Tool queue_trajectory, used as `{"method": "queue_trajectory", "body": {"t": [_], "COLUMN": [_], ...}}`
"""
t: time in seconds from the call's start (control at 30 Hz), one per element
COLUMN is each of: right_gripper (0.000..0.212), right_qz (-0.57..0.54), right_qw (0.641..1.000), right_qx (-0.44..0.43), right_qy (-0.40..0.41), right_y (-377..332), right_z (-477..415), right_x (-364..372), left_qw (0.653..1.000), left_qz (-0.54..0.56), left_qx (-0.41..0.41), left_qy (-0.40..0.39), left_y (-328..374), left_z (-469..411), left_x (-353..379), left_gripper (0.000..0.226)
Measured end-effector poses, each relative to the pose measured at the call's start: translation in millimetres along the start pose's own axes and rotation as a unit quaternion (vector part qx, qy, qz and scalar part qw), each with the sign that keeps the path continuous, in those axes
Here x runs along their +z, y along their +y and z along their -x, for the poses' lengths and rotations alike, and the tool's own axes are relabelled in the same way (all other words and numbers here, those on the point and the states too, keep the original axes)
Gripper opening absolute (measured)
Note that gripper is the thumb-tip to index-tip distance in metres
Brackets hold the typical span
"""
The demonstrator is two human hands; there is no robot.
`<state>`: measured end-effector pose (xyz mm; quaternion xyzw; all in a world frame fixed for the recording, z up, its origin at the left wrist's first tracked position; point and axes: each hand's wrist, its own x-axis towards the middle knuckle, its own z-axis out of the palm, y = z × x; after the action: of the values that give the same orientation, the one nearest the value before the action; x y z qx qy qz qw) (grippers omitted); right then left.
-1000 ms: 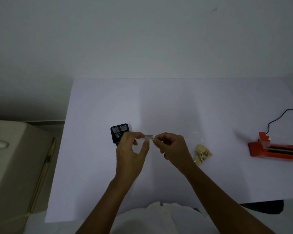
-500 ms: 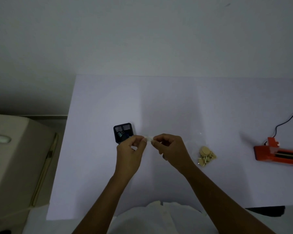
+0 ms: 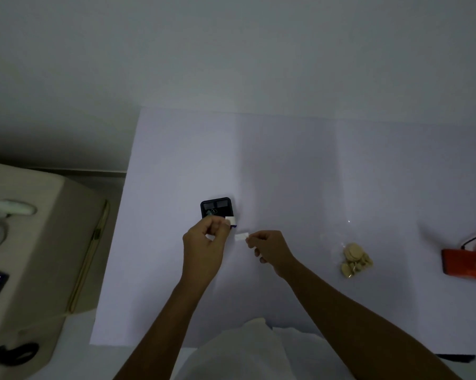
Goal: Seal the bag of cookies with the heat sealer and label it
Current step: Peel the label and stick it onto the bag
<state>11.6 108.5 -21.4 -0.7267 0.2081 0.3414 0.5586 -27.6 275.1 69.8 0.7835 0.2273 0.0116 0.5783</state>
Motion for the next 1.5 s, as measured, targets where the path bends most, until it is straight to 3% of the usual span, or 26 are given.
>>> {"method": "queue_trajectory", "body": {"t": [0.3, 0.47, 0.53, 0.7, 0.9, 1.03, 1.2, 1.4, 1.5], "right_gripper": [0.023, 0.017, 0.008, 0.014, 0.018, 0.021, 0.018, 0.014, 0.013], "right_qz": [0.068, 0.041, -0.011, -0.08, -0.144, -0.216, -0.227, -0.191, -0.153], "right_qw": [0.996, 0.996, 0.992, 0.973, 0.972, 0.963, 0.964, 0.977, 0.984], "right_qx": [0.051, -0.055, -0.121, -0.218, -0.184, -0.16, -0.137, -0.079, -0.062], "right_qy": [0.016, 0.054, 0.043, 0.009, -0.006, -0.006, 0.031, 0.061, 0.075], "right_y": [21, 10, -8, -41, -40, -31, -21, 5, 20], "right_z": [-25, -2, 21, 77, 105, 115, 124, 114, 105], "right_x": [16, 6, 2, -15, -40, -63, -102, -160, -188], "left_qw": [1.0, 0.999, 0.999, 0.993, 0.973, 0.967, 0.954, 0.954, 0.977], "left_qz": [-0.022, -0.037, -0.047, -0.083, -0.133, -0.137, -0.164, -0.157, -0.11], "left_qx": [0.005, 0.007, 0.015, 0.076, 0.184, 0.198, 0.213, 0.163, 0.094], "left_qy": [-0.002, -0.007, -0.007, -0.016, -0.052, -0.084, -0.135, -0.196, -0.158], "left_y": [-9, -4, 1, 15, 34, 42, 53, 54, 54], "left_z": [-5, 0, 2, 10, 31, 45, 60, 77, 84], "left_x": [-2, -4, -4, 6, 38, 63, 99, 156, 182], "left_gripper": [0.008, 0.006, 0.006, 0.007, 0.012, 0.021, 0.024, 0.025, 0.028]}}
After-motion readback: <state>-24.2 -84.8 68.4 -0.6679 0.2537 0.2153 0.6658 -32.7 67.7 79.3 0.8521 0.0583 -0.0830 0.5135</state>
